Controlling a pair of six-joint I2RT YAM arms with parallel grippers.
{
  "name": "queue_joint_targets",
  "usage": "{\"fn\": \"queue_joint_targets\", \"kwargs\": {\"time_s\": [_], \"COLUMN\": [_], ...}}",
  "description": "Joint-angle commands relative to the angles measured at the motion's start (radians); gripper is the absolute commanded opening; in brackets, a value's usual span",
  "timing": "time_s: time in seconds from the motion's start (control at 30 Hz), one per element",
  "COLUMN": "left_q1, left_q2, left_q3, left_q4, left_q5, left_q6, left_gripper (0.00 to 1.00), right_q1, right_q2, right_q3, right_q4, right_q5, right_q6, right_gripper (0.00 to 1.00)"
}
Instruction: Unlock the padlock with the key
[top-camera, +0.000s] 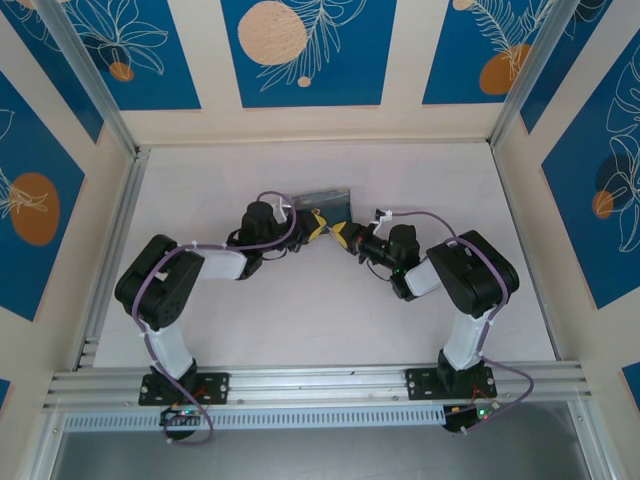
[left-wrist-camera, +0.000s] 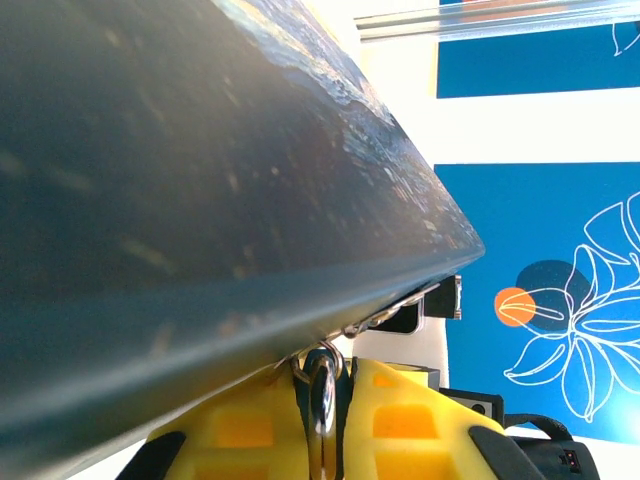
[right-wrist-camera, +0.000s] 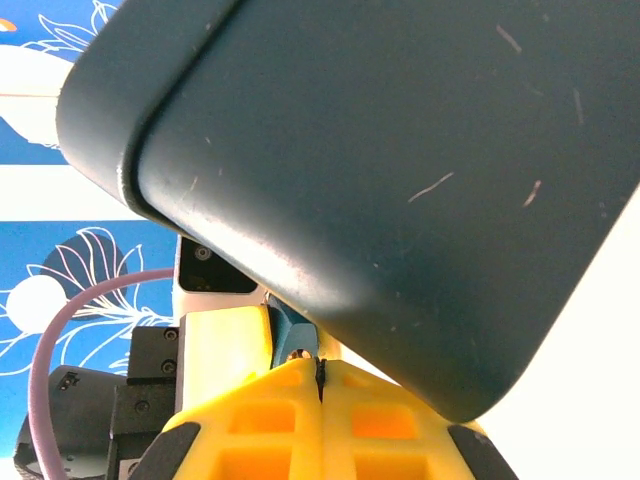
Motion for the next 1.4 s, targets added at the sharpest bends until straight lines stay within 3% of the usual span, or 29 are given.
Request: {"fn": "queue_joint_targets", "kwargs": {"time_s": [0.0, 0.17, 0.43, 0.7, 1.1, 1.37], "left_q1": [-0.031, -0.030, -0.031, -0.031, -0.036, -0.037], "left_q2": [-0.026, -0.029, -0.026, -0.015, -0.008, -0.009], "left_q3": [0.004, 0.002, 0.002, 0.000, 0.005, 0.008], "left_q4": [0.058, 0.049, 0.046, 0.047, 0.050, 0.044], "left_q5": [0.096, 0.098, 0.098, 0.094, 0.095, 0.094], "left_q6": [0.007, 0.010, 0.014, 0.016, 0.015, 0.016], "left_gripper": [0.00, 0.00, 0.00, 0.00, 0.00, 0.00], "right_q1": [0.020, 0.021, 0.026, 0.039, 0.069, 0.071], "right_q2": [-0.020, -0.055, -0.065, -0.063, -0.043, -0.047], "right_q3": [0.028, 0.030, 0.049, 0.059, 0.047, 0.076], "right_q4": [-0.093, -0.162, -0.130, -0.036, -0.027, -0.057], "right_q5": [0.001, 0.012, 0.010, -0.001, 0.095, 0.039], "right_q6": [-0.107, -0.198, -0.215, -0.022, 0.232, 0.131], "right_gripper": [0.00, 0.00, 0.00, 0.00, 0.00, 0.00]}}
